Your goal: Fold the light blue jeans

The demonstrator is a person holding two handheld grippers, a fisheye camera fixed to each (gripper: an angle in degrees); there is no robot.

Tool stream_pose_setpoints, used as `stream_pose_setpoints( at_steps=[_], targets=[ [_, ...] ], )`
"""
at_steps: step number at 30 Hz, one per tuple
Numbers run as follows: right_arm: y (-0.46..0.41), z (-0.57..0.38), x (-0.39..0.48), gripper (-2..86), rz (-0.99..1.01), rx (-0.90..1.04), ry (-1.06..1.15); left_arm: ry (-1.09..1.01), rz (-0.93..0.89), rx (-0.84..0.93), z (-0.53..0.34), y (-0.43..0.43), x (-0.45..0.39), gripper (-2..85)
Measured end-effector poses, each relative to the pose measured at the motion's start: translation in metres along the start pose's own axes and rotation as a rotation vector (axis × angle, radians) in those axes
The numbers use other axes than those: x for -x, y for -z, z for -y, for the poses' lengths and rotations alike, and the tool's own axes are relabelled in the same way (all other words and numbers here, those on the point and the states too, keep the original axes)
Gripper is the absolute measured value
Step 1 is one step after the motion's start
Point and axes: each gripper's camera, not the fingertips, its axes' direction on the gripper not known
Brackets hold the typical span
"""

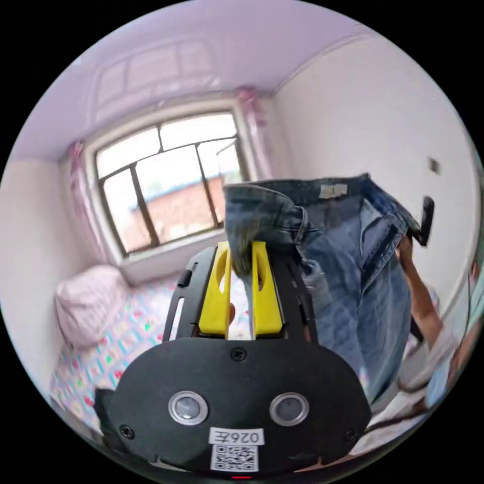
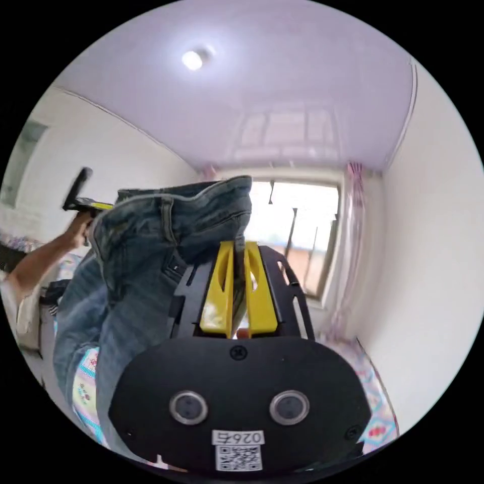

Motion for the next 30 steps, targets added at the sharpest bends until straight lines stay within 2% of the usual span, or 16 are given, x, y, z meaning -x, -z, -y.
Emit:
stream_pose_setpoints(
  at_steps=[1, 2, 3, 4, 5, 6, 8, 12, 15, 19, 22, 26, 30],
  targets=[
    [-0.09, -0.012, -0.034, 0.6, -0.057, 0.198, -0.067, 0.084, 0.013, 0.051, 0.005, -0.035, 0.023, 4.3],
    [-0.132, -0.024, -0.05, 0.6, -0.073, 0.308, -0.099, 0.231, 0.045, 0.063, -0.002, -0.084, 0.056, 2.1],
    [-0.195, -0.056, -0.078, 0.0, -0.103, 0.508, -0.156, 0.3, 0.018, -0.04, -0.027, -0.115, 0.074, 1.0],
    [-0.222, -0.091, -0.098, -0.2, -0.122, 0.544, -0.192, 0.318, -0.006, -0.075, -0.042, -0.13, 0.082, 1.0],
    [-0.226, -0.108, -0.106, -0.2, -0.133, 0.528, -0.212, 0.351, -0.033, -0.043, -0.071, -0.17, 0.103, 1.6],
    [-0.227, -0.146, -0.119, 0.5, -0.142, 0.497, -0.235, 0.38, -0.047, 0.063, -0.102, -0.212, 0.126, 3.0],
    [-0.226, -0.208, -0.135, 2.6, -0.134, 0.516, -0.226, 0.417, -0.084, 0.168, -0.16, -0.258, 0.158, 2.9],
    [-0.192, -0.383, -0.164, 5.2, 0.043, 0.687, -0.344, 0.55, -0.273, 0.279, -0.326, -0.305, 0.22, 4.2],
    [-0.136, -0.513, -0.161, 5.7, 0.187, 0.833, -0.558, 0.738, -0.41, 0.39, -0.453, -0.31, 0.255, 5.4],
    [-0.037, -0.638, -0.115, 5.9, 0.195, 0.993, -0.809, 0.9, -0.48, 0.46, -0.574, -0.28, 0.267, 8.3],
    [0.022, -0.668, -0.077, 6.1, 0.12, 1.045, -0.913, 0.918, -0.493, 0.568, -0.631, -0.244, 0.26, 12.4],
    [0.062, -0.667, -0.043, 7.7, -0.016, 1.075, -0.905, 0.823, -0.498, 0.789, -0.672, -0.189, 0.233, 16.9],
    [0.074, -0.669, -0.032, 9.9, -0.11, 1.118, -0.899, 0.72, -0.502, 0.814, -0.672, -0.135, 0.219, 19.7]
  ],
)
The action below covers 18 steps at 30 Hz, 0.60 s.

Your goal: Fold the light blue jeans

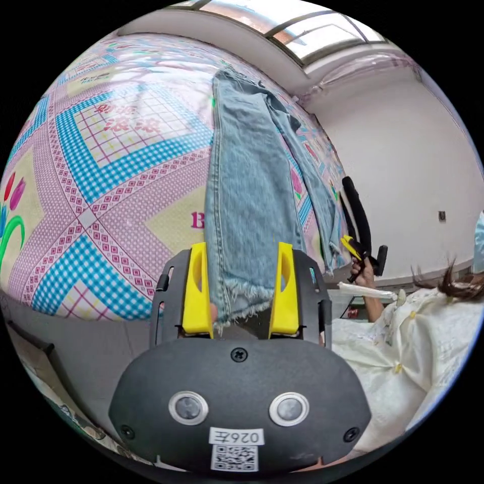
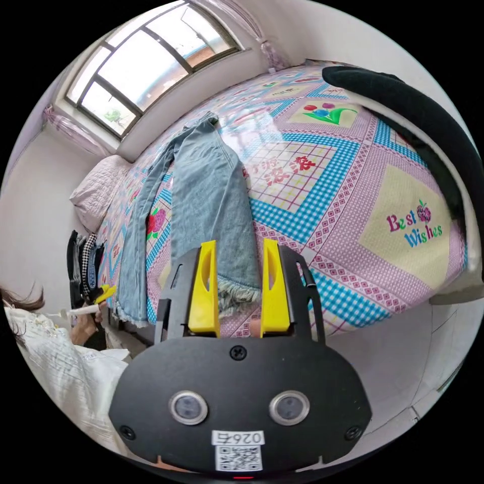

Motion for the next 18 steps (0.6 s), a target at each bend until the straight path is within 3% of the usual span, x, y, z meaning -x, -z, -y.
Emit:
stream_pose_setpoints(
  at_steps=[5, 7, 9, 10, 11, 13, 15, 18],
  targets=[
    [-0.003, 0.0, 0.008, 13.9, -0.017, -0.035, -0.037, -0.188, 0.1, 0.043, 0.013, 0.015, -0.025, 19.9],
    [-0.027, 0.004, 0.012, 6.7, -0.147, 0.053, -0.017, -0.268, 0.196, 0.077, 0.027, 0.015, -0.038, 13.8],
    [-0.033, 0.006, 0.021, 1.2, -0.299, 0.055, 0.035, -0.351, 0.463, 0.138, 0.044, 0.015, -0.054, 4.6],
    [-0.032, 0.01, 0.022, -0.2, -0.304, 0.059, 0.033, -0.408, 0.457, 0.141, 0.047, 0.017, -0.059, 3.4],
    [-0.03, 0.013, 0.021, -0.5, -0.286, 0.067, 0.012, -0.434, 0.392, 0.175, 0.058, 0.021, -0.061, 1.8],
    [-0.013, 0.02, 0.019, -1.0, -0.066, 0.097, -0.003, -0.434, 0.249, 0.26, 0.077, 0.036, -0.056, 0.8],
    [0.014, 0.01, 0.007, -1.1, 0.183, 0.035, -0.079, -0.368, -0.027, 0.188, 0.091, 0.087, -0.034, 0.1],
    [0.039, -0.026, -0.039, -1.0, 0.422, -0.011, -0.267, -0.211, -0.186, 0.129, 0.093, 0.139, 0.017, -0.3]
  ],
)
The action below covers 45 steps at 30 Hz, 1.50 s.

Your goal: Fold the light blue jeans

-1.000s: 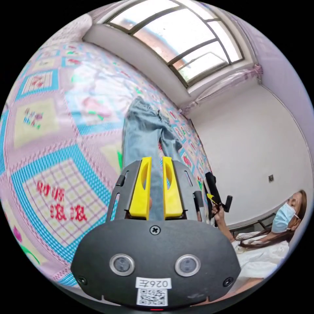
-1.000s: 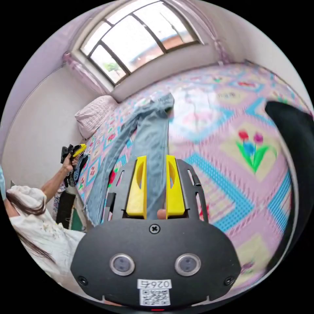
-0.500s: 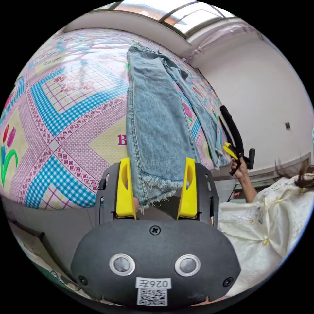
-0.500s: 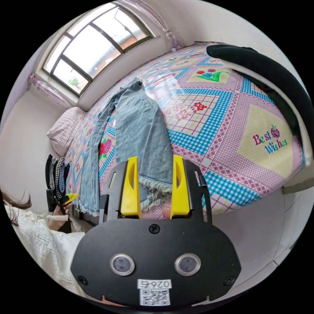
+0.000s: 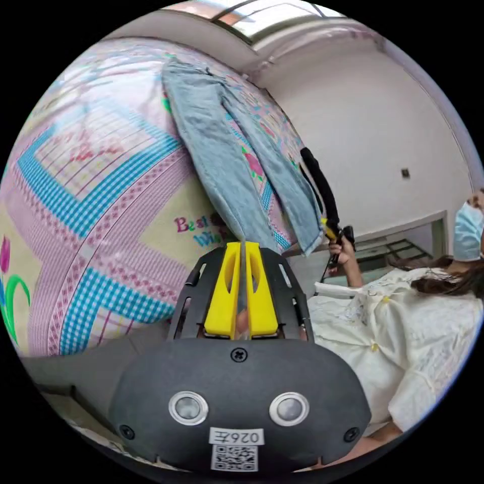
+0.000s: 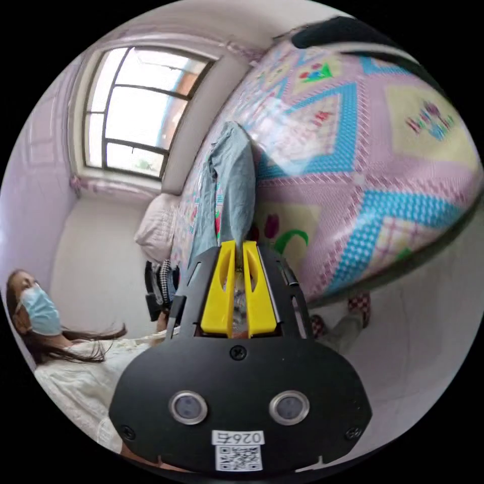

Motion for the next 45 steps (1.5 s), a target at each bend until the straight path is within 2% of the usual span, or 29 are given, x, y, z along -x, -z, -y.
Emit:
stream_pose_setpoints(
  at_steps=[4, 6, 9, 11, 16, 19, 24, 27, 30, 35, 39, 43, 45],
  targets=[
    [0.021, -0.043, -0.079, 2.4, -0.04, 0.045, -0.217, 0.199, -0.082, -0.072, -0.027, 0.044, 0.05, -0.5],
    [0.025, -0.06, -0.094, 4.7, -0.11, 0.061, -0.256, 0.261, -0.17, -0.143, -0.039, 0.06, 0.062, -0.4],
    [0.032, -0.079, -0.092, 6.0, -0.25, 0.043, -0.258, 0.285, -0.187, -0.139, -0.041, 0.07, 0.063, -0.1],
    [0.029, -0.084, -0.076, 6.0, -0.308, 0.018, -0.205, 0.287, -0.181, -0.148, -0.039, 0.077, 0.06, 0.1],
    [-0.009, -0.075, 0.009, 4.6, -0.467, -0.041, 0.125, 0.274, -0.141, -0.2, -0.029, 0.104, 0.046, 0.1],
    [-0.04, -0.069, 0.041, 3.1, -0.47, -0.038, 0.269, 0.256, -0.105, -0.2, -0.022, 0.116, 0.034, -0.3],
    [-0.063, -0.081, 0.051, 0.9, -0.444, -0.008, 0.312, 0.272, -0.093, -0.149, -0.034, 0.127, 0.026, -0.8],
    [-0.069, -0.1, 0.02, -0.5, -0.512, 0.095, 0.201, 0.321, -0.115, -0.195, -0.052, 0.141, 0.032, -0.9],
    [-0.034, -0.134, -0.01, -0.8, -0.438, 0.015, 0.091, 0.355, -0.099, -0.243, -0.067, 0.16, 0.033, -1.0],
    [0.004, -0.189, -0.046, -0.9, -0.591, 0.004, -0.122, 0.347, -0.079, -0.304, -0.066, 0.187, 0.024, -1.0],
    [0.001, -0.216, 0.008, -0.9, -0.741, -0.055, 0.088, 0.295, -0.092, -0.323, -0.037, 0.185, 0.005, -1.0],
    [-0.051, -0.227, 0.065, -0.9, -0.718, -0.045, 0.425, 0.252, -0.132, -0.289, 0.002, 0.159, -0.018, -1.0],
    [-0.076, -0.23, 0.071, -0.9, -0.712, 0.007, 0.519, 0.22, -0.165, -0.237, 0.027, 0.137, -0.036, -1.0]
  ],
)
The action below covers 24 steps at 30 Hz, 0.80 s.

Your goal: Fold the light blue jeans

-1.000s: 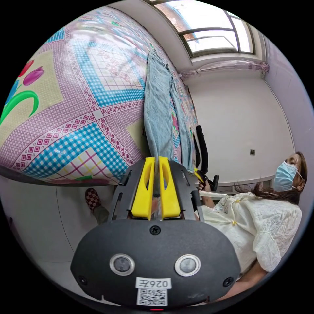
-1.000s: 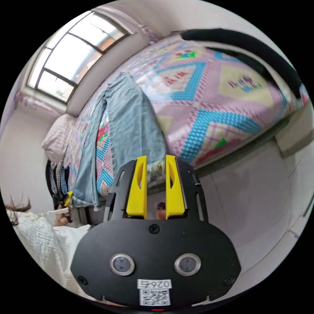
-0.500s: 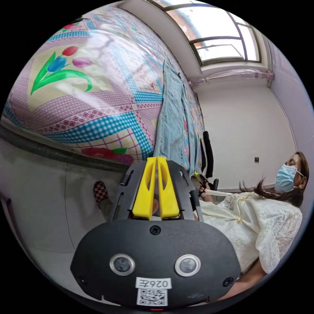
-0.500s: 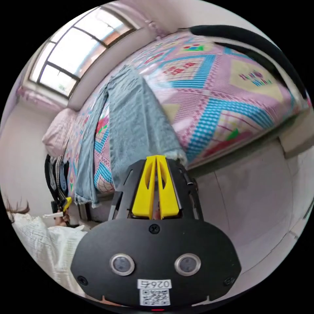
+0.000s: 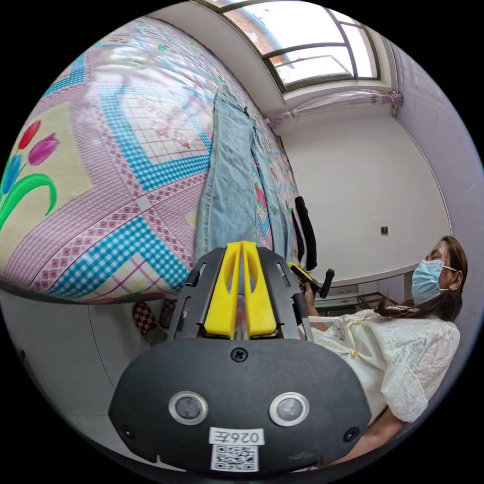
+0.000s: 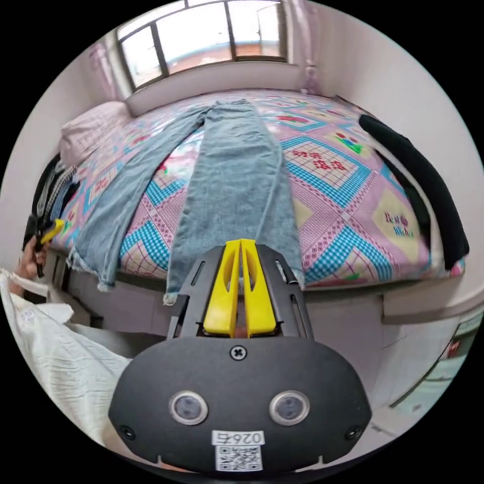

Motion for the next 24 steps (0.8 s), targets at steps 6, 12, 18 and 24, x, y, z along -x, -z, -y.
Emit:
stream_pose_setpoints(
  at_steps=[6, 12, 18, 24],
  targets=[
    [0.0, -0.052, -0.085, -0.9, -0.304, 0.091, -0.325, -0.043, 0.022, 0.012, 0.012, -0.034, -0.043, -1.0],
    [0.053, -0.114, -0.103, -0.9, -0.114, -0.055, -0.376, -0.033, 0.088, -0.023, 0.01, -0.055, -0.067, -1.0],
    [0.021, -0.113, -0.025, -1.0, -0.045, 0.035, -0.095, -0.054, 0.075, 0.025, 0.008, -0.087, -0.087, -1.0],
    [0.078, -0.202, -0.113, -0.9, 0.006, -0.176, -0.567, -0.103, 0.113, -0.025, -0.012, -0.057, -0.101, -1.0]
  ],
)
